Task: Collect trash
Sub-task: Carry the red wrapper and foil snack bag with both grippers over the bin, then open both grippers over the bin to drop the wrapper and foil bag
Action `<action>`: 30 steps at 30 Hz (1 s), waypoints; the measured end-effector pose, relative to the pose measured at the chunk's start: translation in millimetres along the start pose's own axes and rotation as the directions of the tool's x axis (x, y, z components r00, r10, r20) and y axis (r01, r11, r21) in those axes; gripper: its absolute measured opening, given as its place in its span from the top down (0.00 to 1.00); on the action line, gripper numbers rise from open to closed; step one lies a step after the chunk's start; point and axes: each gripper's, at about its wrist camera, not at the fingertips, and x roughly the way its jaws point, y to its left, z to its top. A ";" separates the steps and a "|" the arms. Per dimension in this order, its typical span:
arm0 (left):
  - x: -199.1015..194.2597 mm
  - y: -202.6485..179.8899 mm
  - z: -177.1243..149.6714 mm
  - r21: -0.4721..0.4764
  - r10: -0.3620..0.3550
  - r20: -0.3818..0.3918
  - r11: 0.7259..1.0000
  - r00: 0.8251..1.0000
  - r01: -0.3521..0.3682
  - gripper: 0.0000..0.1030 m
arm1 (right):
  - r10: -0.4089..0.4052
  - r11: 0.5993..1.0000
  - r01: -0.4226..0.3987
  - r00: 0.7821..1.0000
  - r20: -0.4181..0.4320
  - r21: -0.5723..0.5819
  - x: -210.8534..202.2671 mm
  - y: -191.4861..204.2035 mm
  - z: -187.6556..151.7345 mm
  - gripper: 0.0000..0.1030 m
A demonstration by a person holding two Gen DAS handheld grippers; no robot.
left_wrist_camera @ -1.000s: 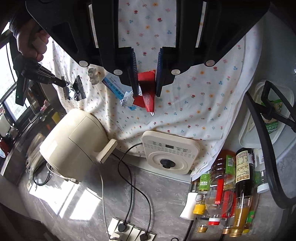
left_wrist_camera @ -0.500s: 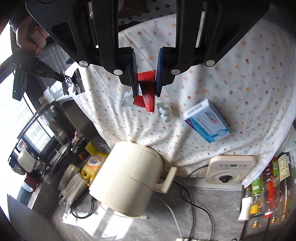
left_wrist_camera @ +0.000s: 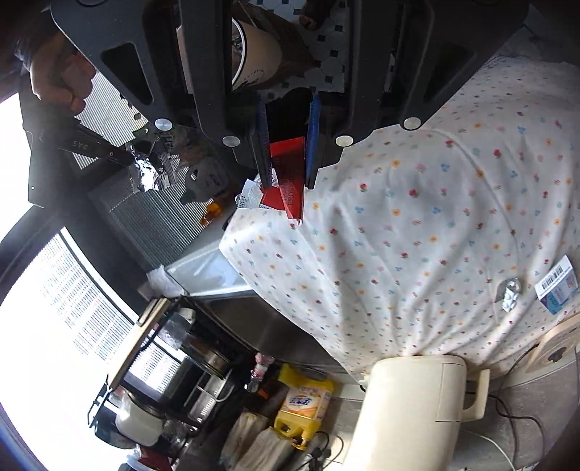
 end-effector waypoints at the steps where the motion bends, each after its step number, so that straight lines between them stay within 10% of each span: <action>1: 5.4 -9.5 -5.9 0.011 -0.010 -0.016 1.000 1.000 0.010 0.83 | -0.009 1.000 0.009 1.000 -0.007 0.014 -3.3 -12.6 -6.0 0.98; 17: 68.5 -104.8 -98.8 0.127 -0.061 -0.255 0.987 0.965 0.096 0.83 | -0.113 0.974 0.148 0.974 -0.197 0.172 -7.6 -145.8 -112.0 0.94; 21: 80.3 -119.6 -115.4 0.157 -0.060 -0.306 0.981 0.950 0.112 0.83 | -0.144 0.965 0.180 0.972 -0.185 0.193 -17.0 -161.4 -127.7 0.40; 30: 107.3 -161.3 -142.1 0.210 -0.081 -0.408 0.961 0.909 0.180 0.82 | -0.195 0.938 0.227 0.970 -0.146 0.260 -57.3 -204.7 -139.4 0.48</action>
